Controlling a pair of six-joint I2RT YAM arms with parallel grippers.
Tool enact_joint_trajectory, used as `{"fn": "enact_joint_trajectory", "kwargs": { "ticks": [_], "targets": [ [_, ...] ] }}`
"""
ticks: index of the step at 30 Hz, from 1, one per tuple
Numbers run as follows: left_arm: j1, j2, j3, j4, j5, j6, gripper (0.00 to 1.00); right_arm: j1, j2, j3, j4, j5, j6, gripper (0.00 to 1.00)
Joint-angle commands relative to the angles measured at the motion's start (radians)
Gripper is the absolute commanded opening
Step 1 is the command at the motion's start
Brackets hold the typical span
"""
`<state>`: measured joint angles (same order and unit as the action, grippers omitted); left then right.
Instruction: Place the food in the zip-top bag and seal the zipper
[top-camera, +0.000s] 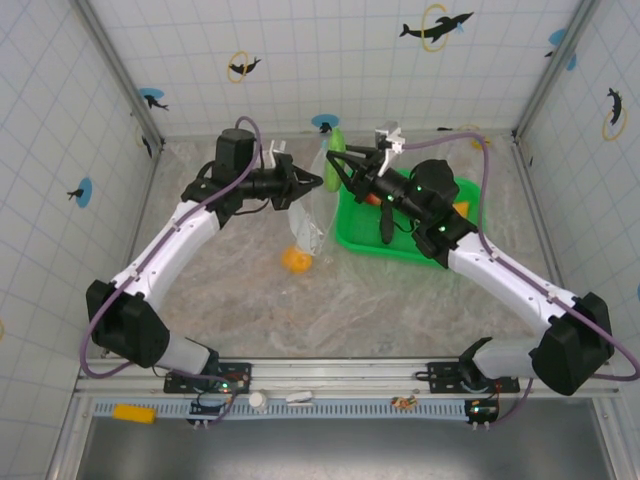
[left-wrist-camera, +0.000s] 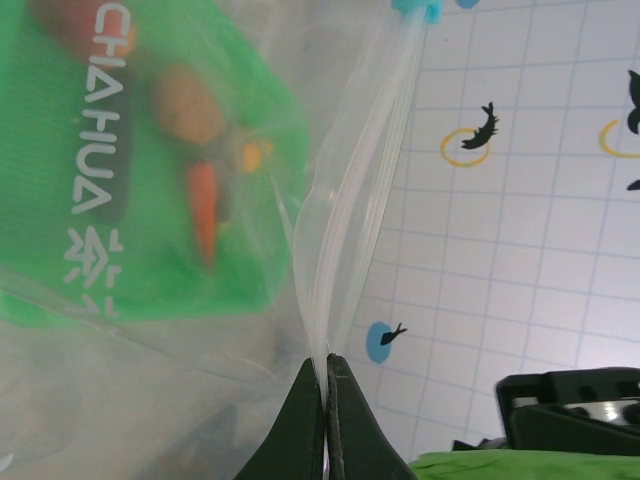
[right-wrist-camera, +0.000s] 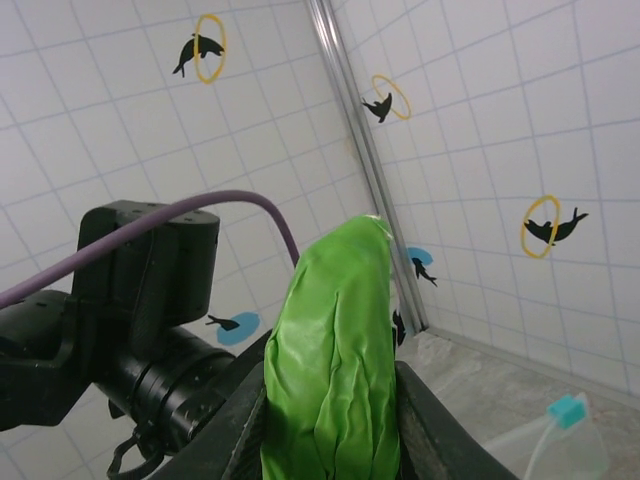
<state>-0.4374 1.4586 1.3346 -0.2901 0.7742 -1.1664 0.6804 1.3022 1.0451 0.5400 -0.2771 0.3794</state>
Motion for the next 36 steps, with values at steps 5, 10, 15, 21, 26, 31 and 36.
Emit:
{"fn": "enact_joint_trajectory", "kwargs": {
  "ticks": [5, 10, 15, 21, 26, 31, 36],
  "targets": [
    [0.003, -0.026, 0.038, 0.068, 0.031, -0.08, 0.0, 0.041, -0.038, -0.122, 0.115, 0.028, -0.061, 0.24],
    [0.003, -0.029, 0.058, 0.024, 0.03, -0.051, 0.0, 0.088, -0.044, -0.15, 0.065, 0.132, -0.194, 0.25],
    [0.003, 0.063, 0.337, -0.462, -0.139, 0.191, 0.0, 0.113, -0.06, -0.172, -0.049, 0.291, -0.306, 0.24],
    [-0.009, 0.192, 0.662, -0.873, -0.351, 0.373, 0.0, 0.134, -0.059, -0.165, -0.182, 0.416, -0.375, 0.23],
    [-0.059, 0.211, 0.648, -0.972, -0.414, 0.407, 0.0, 0.139, -0.058, -0.161, -0.217, 0.425, -0.37, 0.24],
    [-0.063, 0.212, 0.633, -0.976, -0.387, 0.412, 0.0, 0.133, -0.042, -0.149, -0.217, 0.359, -0.338, 0.3],
    [-0.072, 0.219, 0.634, -0.945, -0.383, 0.397, 0.0, 0.129, -0.017, -0.134, -0.173, 0.231, -0.281, 0.46]
  ]
}}
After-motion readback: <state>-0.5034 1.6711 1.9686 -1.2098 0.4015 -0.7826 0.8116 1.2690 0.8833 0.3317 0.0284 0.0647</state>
